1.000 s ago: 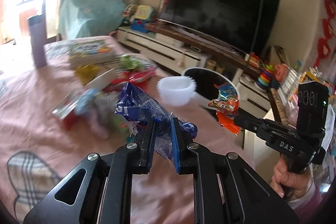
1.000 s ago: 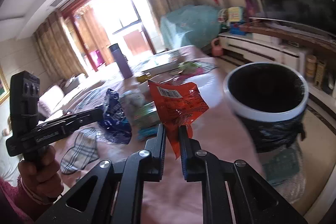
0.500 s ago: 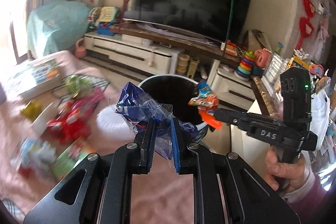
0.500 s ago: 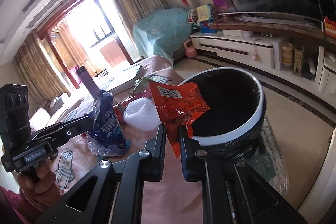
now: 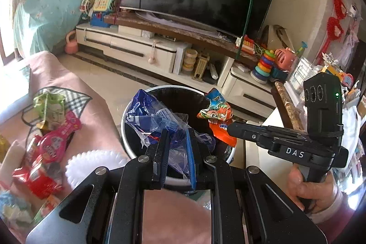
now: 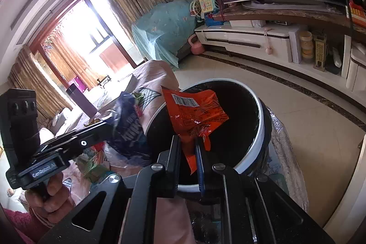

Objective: Collect trash
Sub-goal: 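Carry both items over the trash bin and open both tools to drop them, then move both open tools back toward the trash on the table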

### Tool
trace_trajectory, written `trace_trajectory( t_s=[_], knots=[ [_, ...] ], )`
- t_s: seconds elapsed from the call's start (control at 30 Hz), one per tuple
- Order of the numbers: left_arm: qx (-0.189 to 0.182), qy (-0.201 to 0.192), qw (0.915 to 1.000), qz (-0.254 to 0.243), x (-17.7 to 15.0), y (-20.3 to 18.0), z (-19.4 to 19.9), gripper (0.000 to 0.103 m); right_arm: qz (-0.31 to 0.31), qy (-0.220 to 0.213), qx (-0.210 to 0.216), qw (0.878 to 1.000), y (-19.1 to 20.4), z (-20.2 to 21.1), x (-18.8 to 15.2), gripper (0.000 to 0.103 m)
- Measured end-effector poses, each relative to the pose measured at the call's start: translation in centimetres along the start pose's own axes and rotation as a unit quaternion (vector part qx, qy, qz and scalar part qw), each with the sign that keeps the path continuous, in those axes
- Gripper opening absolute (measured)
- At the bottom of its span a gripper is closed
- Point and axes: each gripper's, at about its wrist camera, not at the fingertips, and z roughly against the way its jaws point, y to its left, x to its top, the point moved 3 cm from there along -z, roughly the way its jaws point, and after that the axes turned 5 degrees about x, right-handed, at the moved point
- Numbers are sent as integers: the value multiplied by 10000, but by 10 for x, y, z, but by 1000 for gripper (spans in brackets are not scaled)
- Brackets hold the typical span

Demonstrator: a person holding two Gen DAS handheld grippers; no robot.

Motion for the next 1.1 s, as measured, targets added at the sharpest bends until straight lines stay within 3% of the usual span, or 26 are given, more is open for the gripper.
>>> trace_trajectory(
  t_s=[0.1, 0.27, 0.4, 0.57, 0.63, 0.7, 1.1],
  knots=[
    [-47, 143, 9999, 16, 0, 1, -14, 14, -30, 65, -34, 10000, -6, -5, 4, 13],
    [71, 317, 9995, 12, -6, 3, -26, 36, -207, 153, -122, 9996, -20, -11, 5, 20],
    [89, 291, 9995, 54, -9, 5, -20, 45, -326, 72, -82, 9994, -27, -8, 8, 41],
    [226, 70, 9997, 99, -18, 10, 4, 67, -388, -79, -17, 9992, -22, -1, 5, 61],
    [325, -41, 9993, 161, -25, 13, 16, 75, -401, -181, -3, 9990, -15, 3, 2, 85],
    [411, -124, 9988, 233, -34, 17, 29, 79, -399, -329, 7, 9987, -5, 8, -4, 94],
    [854, -364, 9931, 720, -96, 52, 93, 83, -366, -467, 95, 9982, 50, 9, -40, 98]
  ],
)
